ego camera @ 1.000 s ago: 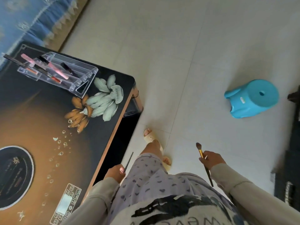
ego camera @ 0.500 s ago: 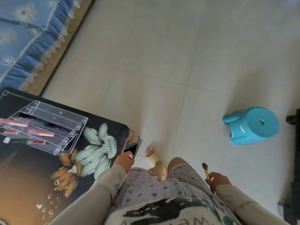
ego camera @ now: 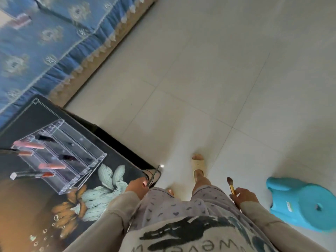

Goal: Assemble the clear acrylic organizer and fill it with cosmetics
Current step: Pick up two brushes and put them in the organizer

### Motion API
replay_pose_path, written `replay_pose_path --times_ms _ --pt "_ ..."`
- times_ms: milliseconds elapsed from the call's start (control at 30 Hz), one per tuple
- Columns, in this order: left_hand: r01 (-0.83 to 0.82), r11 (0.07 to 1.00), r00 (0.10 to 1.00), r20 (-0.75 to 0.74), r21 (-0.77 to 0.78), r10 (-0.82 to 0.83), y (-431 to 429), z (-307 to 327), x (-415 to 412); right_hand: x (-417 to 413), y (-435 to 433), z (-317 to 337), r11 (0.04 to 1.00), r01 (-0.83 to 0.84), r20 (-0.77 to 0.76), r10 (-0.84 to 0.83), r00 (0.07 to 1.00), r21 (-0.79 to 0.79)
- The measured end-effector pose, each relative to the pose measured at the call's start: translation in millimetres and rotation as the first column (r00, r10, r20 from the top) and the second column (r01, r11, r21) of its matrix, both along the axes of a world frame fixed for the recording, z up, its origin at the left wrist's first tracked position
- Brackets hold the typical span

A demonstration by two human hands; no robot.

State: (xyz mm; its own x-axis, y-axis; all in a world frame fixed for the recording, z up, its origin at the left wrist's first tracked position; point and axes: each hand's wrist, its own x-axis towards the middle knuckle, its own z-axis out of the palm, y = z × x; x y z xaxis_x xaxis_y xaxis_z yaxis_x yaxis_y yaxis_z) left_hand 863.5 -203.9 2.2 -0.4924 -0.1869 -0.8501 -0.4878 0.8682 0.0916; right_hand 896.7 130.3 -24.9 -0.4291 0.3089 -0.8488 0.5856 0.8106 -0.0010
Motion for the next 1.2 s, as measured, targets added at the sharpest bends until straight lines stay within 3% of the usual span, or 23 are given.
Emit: replay_pose_path --times_ms 333,500,867,1200 --pt "-0.455 0.891 0.887 0.087 0.002 0.453 57 -4 1 -200 21 22 0.946 -0.318 -0.189 0.302 0.934 -0.06" --pt "-0.575 0.818 0.816 0.063 -0.008 0.574 62 -7 -12 -257 2 19 0.88 -0.469 -0.186 0.449 0.874 -0.078" --pt "-0.704 0.71 0.71 0.029 -0.019 0.704 -8 -23 -92 -342 -70 17 0.733 -0.678 0.007 0.679 0.734 -0.047" --pt "-0.816 0.576 0.568 -0.122 0.045 0.814 -97 -7 -161 -422 -173 15 0.733 -0.672 -0.106 0.663 0.741 -0.109"
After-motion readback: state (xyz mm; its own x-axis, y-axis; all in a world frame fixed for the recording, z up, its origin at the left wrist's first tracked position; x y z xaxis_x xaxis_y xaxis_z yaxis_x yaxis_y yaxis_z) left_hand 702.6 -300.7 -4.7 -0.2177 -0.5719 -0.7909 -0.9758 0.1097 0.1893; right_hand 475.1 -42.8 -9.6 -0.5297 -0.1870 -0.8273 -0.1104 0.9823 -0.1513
